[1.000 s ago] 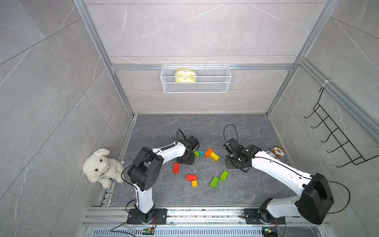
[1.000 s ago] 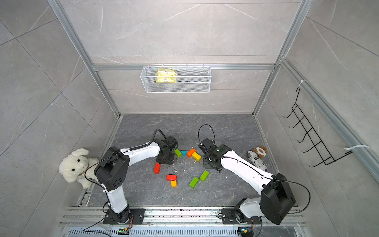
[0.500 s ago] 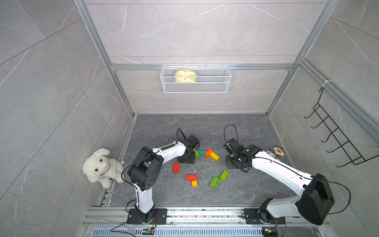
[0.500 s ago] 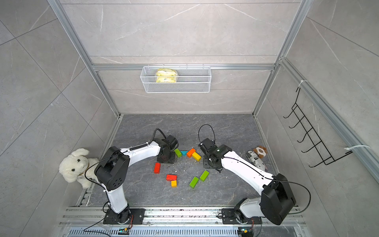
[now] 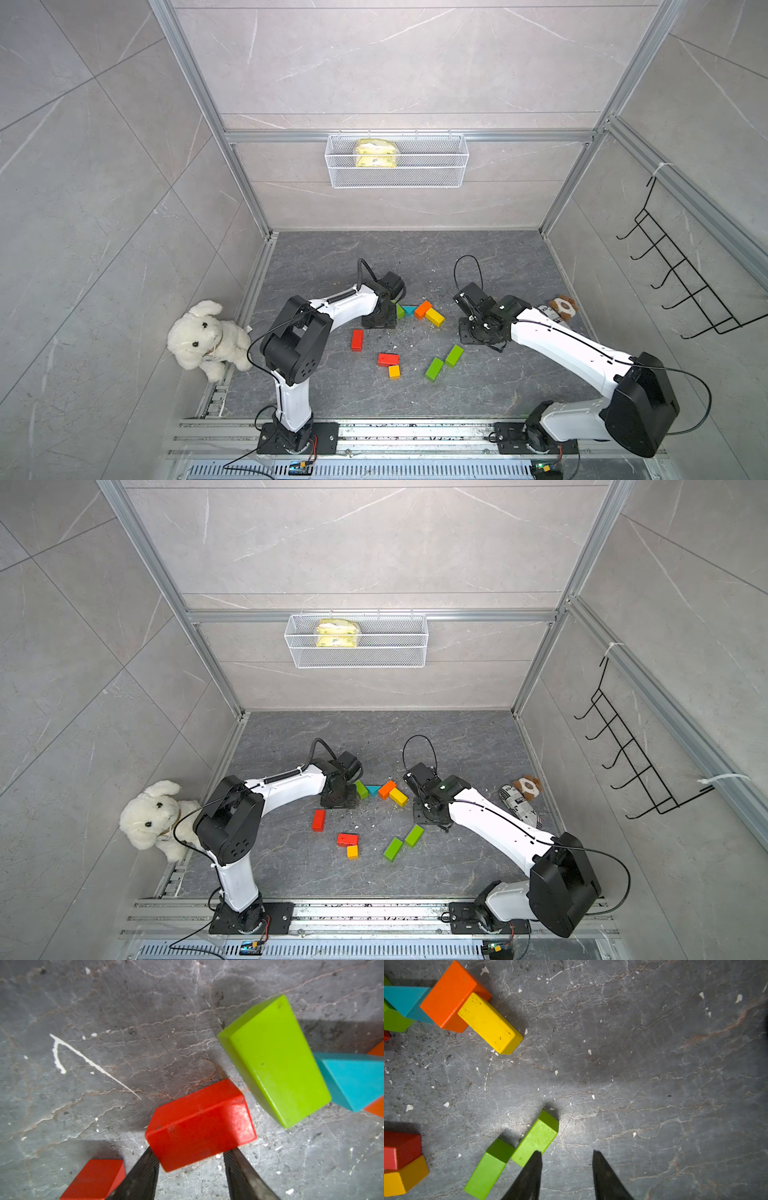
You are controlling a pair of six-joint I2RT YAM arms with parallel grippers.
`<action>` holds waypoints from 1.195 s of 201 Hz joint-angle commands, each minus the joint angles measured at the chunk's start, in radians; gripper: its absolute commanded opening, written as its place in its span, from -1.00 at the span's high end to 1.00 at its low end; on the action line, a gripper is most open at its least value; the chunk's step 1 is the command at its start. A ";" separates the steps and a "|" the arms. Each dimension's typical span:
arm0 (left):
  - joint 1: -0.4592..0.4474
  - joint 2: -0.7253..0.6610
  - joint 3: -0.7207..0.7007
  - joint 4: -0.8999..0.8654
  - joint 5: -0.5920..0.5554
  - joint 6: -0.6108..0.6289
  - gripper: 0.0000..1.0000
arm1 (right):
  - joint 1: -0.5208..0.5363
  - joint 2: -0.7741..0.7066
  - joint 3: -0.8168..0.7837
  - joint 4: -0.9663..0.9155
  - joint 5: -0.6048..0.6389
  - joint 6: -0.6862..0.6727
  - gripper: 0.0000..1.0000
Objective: Assemble a heart with building blocks
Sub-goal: Assemble the building block at the center of the board.
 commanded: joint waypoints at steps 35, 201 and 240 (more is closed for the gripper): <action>0.004 0.017 0.030 0.005 -0.015 -0.071 -0.18 | -0.003 -0.022 -0.014 0.003 -0.013 0.002 0.12; 0.005 -0.019 0.020 -0.002 -0.025 -0.100 -0.21 | -0.003 -0.019 -0.010 0.002 -0.023 -0.012 0.12; 0.004 -0.049 -0.018 0.007 -0.021 -0.111 -0.18 | -0.004 -0.015 -0.014 0.005 -0.023 -0.013 0.12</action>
